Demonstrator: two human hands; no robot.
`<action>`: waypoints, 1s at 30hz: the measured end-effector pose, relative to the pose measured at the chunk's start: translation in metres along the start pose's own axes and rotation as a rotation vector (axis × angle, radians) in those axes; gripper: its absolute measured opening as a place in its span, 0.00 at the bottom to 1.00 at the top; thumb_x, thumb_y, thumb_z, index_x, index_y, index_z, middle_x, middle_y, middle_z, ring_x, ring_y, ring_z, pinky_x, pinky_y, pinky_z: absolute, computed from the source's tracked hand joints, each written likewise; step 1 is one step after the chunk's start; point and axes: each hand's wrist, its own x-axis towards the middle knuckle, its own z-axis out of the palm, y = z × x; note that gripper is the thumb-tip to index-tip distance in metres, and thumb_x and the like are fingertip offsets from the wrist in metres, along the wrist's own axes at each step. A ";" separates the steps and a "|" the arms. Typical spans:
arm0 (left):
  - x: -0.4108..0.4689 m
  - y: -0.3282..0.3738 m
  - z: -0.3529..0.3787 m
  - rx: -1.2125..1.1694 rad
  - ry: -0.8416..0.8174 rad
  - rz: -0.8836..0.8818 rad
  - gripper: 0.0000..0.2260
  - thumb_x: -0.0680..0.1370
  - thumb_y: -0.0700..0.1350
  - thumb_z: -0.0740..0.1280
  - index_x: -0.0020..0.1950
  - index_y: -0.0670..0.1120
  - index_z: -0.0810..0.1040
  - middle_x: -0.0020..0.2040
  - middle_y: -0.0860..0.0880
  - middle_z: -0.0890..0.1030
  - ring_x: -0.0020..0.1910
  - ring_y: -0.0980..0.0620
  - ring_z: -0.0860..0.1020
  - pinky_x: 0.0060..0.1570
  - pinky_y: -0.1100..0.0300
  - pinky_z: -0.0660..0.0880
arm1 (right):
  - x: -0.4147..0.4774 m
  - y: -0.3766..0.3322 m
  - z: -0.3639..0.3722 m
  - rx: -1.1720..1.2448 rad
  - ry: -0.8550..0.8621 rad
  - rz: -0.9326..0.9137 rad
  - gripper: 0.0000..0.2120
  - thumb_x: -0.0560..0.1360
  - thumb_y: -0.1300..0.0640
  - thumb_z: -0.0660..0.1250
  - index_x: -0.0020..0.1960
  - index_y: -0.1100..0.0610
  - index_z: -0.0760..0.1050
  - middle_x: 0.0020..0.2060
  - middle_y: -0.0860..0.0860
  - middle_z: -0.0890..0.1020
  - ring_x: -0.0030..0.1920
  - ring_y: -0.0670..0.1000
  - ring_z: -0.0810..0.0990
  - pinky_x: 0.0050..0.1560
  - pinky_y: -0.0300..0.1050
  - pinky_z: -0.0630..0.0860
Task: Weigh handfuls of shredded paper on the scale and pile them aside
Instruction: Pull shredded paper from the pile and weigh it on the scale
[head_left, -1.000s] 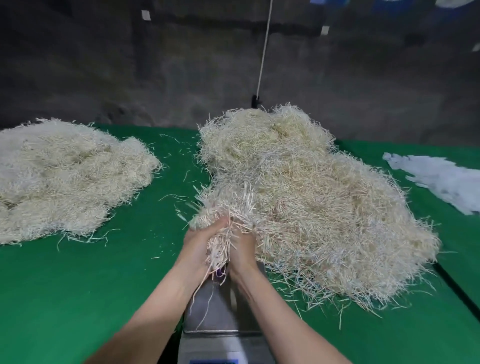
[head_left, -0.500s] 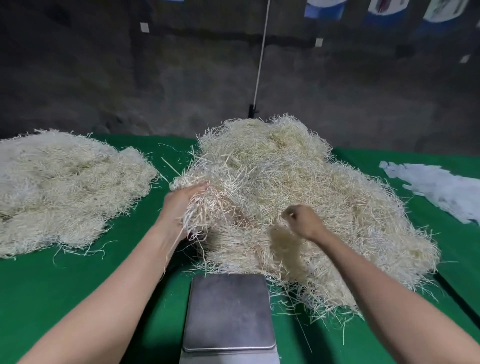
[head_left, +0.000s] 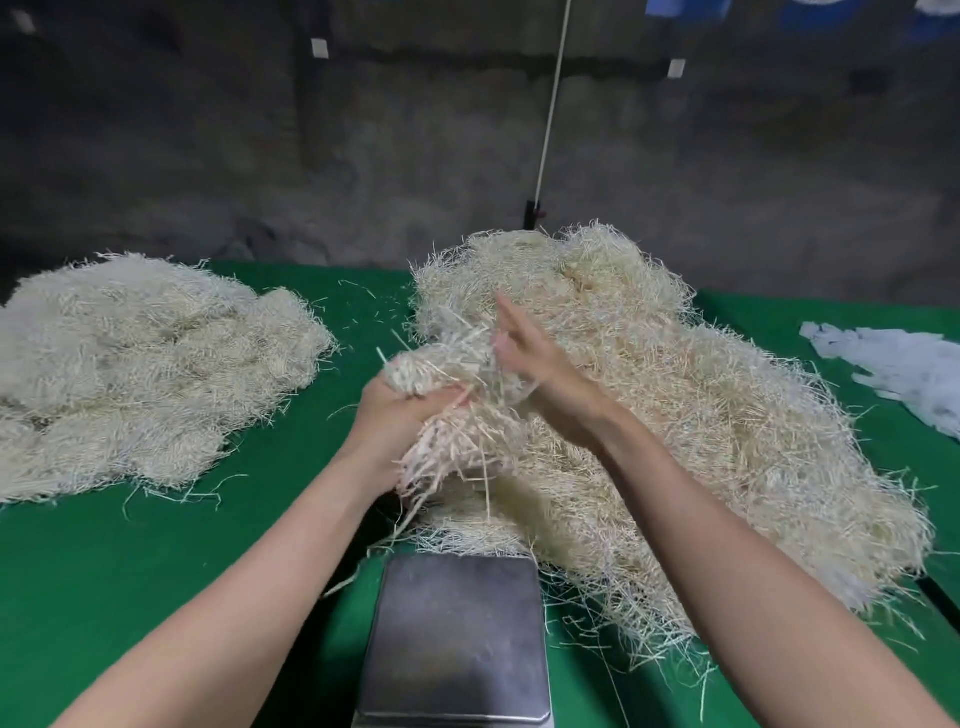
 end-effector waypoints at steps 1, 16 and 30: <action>-0.005 -0.002 0.002 -0.003 -0.016 -0.039 0.25 0.67 0.44 0.74 0.60 0.56 0.69 0.43 0.59 0.77 0.56 0.61 0.74 0.56 0.64 0.71 | -0.007 0.006 0.007 -0.041 -0.068 0.070 0.46 0.65 0.37 0.71 0.75 0.39 0.50 0.76 0.45 0.51 0.67 0.43 0.68 0.61 0.48 0.73; -0.053 -0.132 -0.044 0.178 0.015 -0.357 0.16 0.73 0.34 0.70 0.56 0.50 0.78 0.66 0.40 0.74 0.65 0.39 0.72 0.70 0.45 0.60 | -0.103 0.137 0.045 -0.139 0.164 0.538 0.42 0.67 0.47 0.75 0.75 0.44 0.57 0.74 0.49 0.61 0.67 0.55 0.70 0.64 0.54 0.70; -0.069 -0.149 -0.059 0.499 -0.021 -0.147 0.14 0.74 0.40 0.71 0.59 0.46 0.76 0.24 0.54 0.65 0.19 0.59 0.57 0.21 0.66 0.53 | -0.132 0.145 0.062 -0.459 0.312 0.446 0.30 0.73 0.49 0.71 0.71 0.57 0.66 0.68 0.53 0.71 0.64 0.50 0.71 0.59 0.40 0.66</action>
